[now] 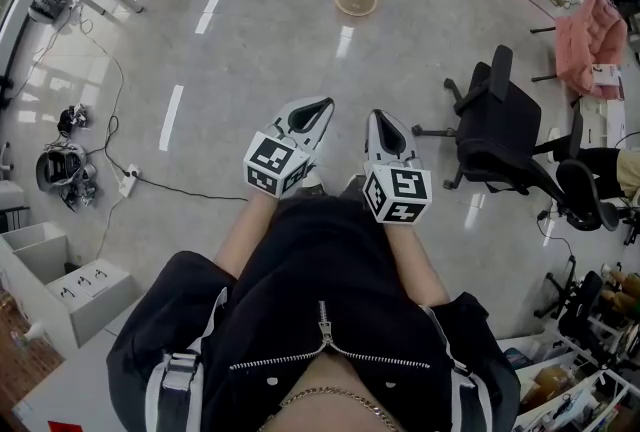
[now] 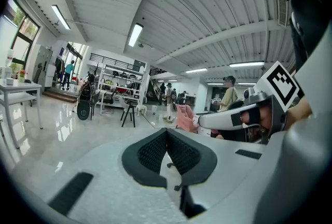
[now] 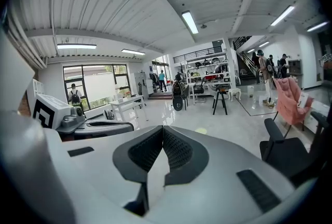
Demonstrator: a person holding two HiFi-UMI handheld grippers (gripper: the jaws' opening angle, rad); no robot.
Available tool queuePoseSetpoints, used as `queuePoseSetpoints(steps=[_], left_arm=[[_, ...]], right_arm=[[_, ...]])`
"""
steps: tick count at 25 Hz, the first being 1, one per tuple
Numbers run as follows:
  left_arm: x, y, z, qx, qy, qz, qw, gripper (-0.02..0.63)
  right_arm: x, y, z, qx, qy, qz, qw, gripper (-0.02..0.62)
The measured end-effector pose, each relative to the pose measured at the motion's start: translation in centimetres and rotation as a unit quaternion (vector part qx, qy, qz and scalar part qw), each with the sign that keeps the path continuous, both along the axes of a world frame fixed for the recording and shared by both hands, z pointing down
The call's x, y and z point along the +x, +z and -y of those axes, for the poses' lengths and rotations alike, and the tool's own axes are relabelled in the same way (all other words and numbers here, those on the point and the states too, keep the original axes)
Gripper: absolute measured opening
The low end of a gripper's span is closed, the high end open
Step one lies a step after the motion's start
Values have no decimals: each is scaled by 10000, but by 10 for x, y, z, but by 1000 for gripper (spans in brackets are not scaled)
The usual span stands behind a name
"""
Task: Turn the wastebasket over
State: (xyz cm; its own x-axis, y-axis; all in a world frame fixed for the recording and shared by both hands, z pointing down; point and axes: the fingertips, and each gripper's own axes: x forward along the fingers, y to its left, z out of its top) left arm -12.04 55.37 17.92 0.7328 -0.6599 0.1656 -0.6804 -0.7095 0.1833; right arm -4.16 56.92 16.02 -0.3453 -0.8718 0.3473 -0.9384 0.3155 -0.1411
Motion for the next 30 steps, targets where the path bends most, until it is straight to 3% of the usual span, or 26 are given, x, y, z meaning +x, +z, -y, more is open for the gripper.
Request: queuePoseSetpoints(steps=[10,19,30], left_arm=[[-16,0,10,-88,-144,-42,9998,3],[9,0,23,-63,129,49,9999,3],[36,1,76,-119,276,144,9994,3]], right_arm=[[-4,0,-2,-50,81,-47,9999,11],[17,-6,8,-27,366,2,9993,11],[30,-2,61,-89,420,129,9990,11]])
